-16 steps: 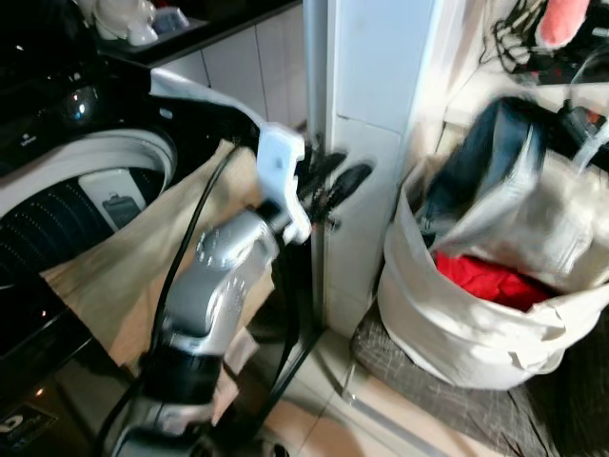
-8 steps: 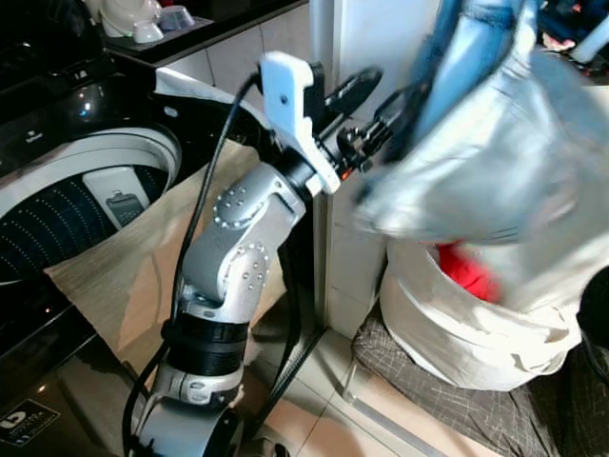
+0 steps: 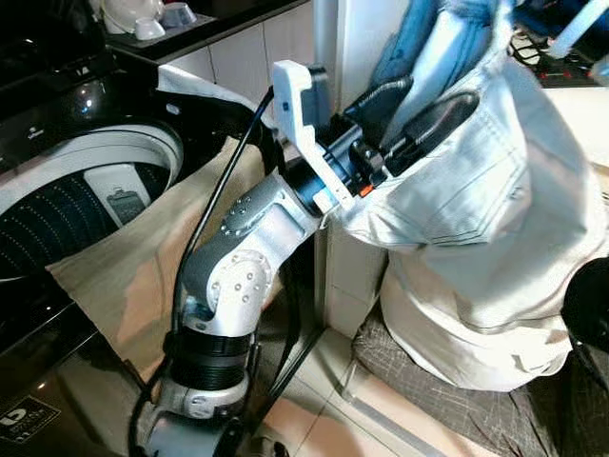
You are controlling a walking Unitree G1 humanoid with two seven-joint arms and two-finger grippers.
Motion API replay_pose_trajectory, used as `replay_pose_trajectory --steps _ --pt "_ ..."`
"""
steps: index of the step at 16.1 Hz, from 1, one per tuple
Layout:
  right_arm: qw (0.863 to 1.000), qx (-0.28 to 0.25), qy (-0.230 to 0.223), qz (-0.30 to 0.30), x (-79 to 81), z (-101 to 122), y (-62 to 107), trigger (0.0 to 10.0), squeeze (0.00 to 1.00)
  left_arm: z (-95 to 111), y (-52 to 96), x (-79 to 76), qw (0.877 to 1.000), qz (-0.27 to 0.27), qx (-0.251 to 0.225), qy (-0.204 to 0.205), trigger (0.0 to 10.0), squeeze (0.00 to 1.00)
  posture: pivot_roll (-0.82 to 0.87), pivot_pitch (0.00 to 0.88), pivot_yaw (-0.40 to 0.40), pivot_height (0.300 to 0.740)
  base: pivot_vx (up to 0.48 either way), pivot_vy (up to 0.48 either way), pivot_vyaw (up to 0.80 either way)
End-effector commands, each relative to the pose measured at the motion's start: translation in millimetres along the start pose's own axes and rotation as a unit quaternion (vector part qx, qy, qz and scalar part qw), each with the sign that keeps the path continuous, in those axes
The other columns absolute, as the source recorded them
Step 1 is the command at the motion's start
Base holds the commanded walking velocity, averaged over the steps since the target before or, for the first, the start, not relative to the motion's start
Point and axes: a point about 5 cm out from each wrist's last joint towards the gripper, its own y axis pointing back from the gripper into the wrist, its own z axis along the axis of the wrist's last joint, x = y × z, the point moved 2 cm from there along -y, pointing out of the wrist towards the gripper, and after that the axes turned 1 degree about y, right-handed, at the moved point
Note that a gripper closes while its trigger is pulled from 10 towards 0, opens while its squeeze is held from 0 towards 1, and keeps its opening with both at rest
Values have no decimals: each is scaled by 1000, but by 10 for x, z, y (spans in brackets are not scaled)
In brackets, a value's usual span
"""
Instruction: Clothes washing
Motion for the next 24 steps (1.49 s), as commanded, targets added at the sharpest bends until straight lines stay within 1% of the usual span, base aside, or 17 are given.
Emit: replay_pose_trajectory --steps 1,2,3,4,5,6,7,9,13,24 --pt "1000 -10 7 15 89 39 -13 0 0 -47 -26 4 999 5 28 -25 10000 1000 -138 0 70 740 0 0 0" --pt "1000 -12 4 17 102 17 -21 0 0 -138 -35 65 996 32 60 -55 10000 1000 -139 0 75 740 0 0 0" --pt "1000 -11 3 18 110 6 -24 0 0 -177 -38 97 994 44 74 -72 10000 1000 -140 0 78 740 0 0 0" --pt "1000 -13 0 21 129 -23 -31 0 0 -245 -47 152 988 62 100 -105 10000 329 -141 0 83 740 0 0 0" --pt "1000 -15 0 19 136 -43 -27 0 0 -271 -57 182 985 70 109 -115 10000 0 -143 0 89 740 0 0 0" --pt "1000 -16 1 16 132 -47 -23 0 0 -265 -62 182 985 69 107 -115 10000 0 -143 0 91 740 0 0 0" --pt "1000 -18 3 8 114 -51 -5 0 0 -240 -67 176 987 64 100 -107 0 0 -143 0 95 740 0 0 0" --pt "1000 -26 5 -10 67 -33 37 0 0 -206 -59 181 990 59 89 -91 0 0 -141 0 98 740 0 0 0" --pt "999 -29 6 -22 50 -53 48 0 0 -189 -37 211 991 61 85 -83 0 0 -137 0 101 740 0 0 0" --pt "999 -30 6 -24 91 -106 44 0 0 -200 -24 195 992 50 90 -67 0 0 -136 0 110 740 0 0 0"
